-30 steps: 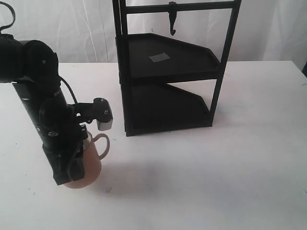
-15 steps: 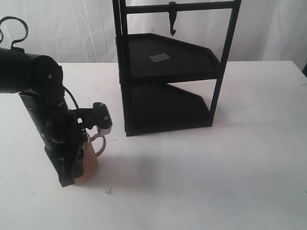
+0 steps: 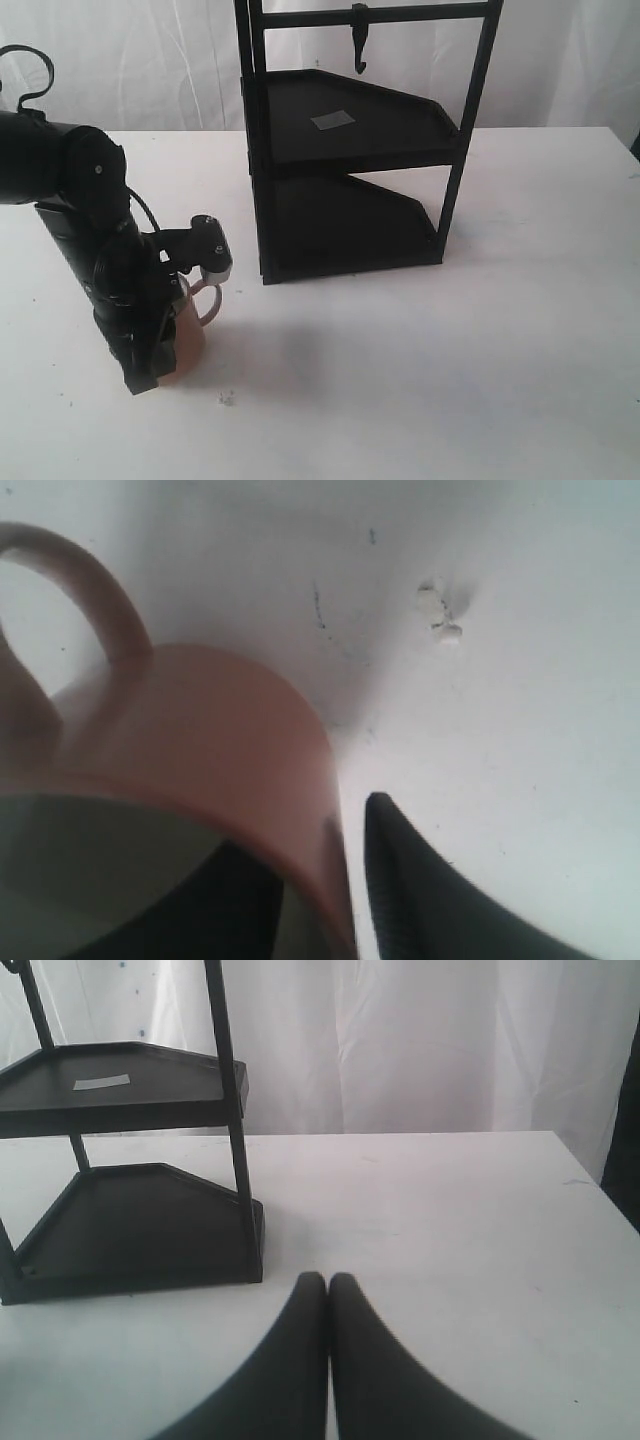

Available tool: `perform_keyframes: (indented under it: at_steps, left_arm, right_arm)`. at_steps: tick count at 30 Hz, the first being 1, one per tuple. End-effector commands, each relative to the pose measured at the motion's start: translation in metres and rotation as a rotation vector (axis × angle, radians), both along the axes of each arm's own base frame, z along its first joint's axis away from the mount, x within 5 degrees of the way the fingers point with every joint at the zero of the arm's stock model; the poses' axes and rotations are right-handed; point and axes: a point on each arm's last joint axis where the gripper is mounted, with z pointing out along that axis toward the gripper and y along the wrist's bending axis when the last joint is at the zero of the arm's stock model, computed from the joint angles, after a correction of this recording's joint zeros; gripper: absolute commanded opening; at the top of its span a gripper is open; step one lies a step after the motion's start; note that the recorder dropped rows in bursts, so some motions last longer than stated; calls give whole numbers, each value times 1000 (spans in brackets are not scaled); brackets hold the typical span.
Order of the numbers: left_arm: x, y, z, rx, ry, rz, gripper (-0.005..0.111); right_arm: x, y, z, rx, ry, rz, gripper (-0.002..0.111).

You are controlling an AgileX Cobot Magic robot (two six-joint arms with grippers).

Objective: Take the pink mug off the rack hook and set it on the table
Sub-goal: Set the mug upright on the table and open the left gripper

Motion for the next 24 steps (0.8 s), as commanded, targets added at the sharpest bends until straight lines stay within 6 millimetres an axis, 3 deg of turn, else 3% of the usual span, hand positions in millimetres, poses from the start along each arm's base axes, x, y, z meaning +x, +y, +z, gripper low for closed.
perform_keyframes:
  at_steps: [1,12,24]
  left_arm:
    - [-4,1,7,-15,-6,11,47]
    - [-12,4,24,-20,-18,2,48]
    - [-26,9,59,-54,-105,4,48]
  right_arm:
    - [0,0,0,6,-7,0,0]
    - [0,0,0,6,-7,0,0]
    - [0,0,0,6,-7,0,0]
